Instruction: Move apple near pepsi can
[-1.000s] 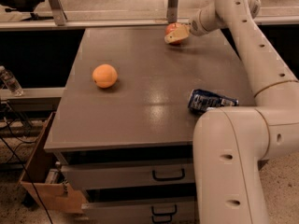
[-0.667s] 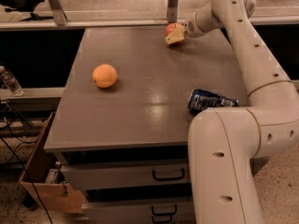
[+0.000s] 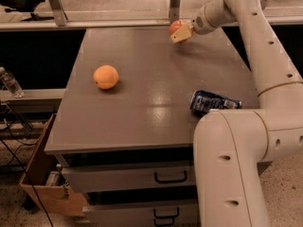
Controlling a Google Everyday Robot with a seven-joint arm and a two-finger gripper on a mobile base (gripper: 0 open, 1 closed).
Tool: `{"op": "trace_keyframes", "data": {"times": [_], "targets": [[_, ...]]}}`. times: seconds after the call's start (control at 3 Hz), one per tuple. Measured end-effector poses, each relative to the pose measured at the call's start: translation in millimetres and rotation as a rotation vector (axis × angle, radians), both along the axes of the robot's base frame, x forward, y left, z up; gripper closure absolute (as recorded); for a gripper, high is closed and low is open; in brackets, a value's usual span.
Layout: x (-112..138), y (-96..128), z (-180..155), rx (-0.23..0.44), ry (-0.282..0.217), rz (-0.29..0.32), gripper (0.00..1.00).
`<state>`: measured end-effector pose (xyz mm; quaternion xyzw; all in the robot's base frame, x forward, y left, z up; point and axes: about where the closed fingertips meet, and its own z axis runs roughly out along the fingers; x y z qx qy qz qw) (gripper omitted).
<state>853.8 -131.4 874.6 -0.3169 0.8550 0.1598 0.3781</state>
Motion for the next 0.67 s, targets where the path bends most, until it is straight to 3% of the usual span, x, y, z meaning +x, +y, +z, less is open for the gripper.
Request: {"op": "trace_keyframes", "data": {"times": [0.33,0.67], "targets": [[-35.9,-59.9,45.5,-0.06,-0.041,-0.012,1.0],[-64.8,-104.9,66.2,-0.066,-0.06,-0.022,1.0]]}}
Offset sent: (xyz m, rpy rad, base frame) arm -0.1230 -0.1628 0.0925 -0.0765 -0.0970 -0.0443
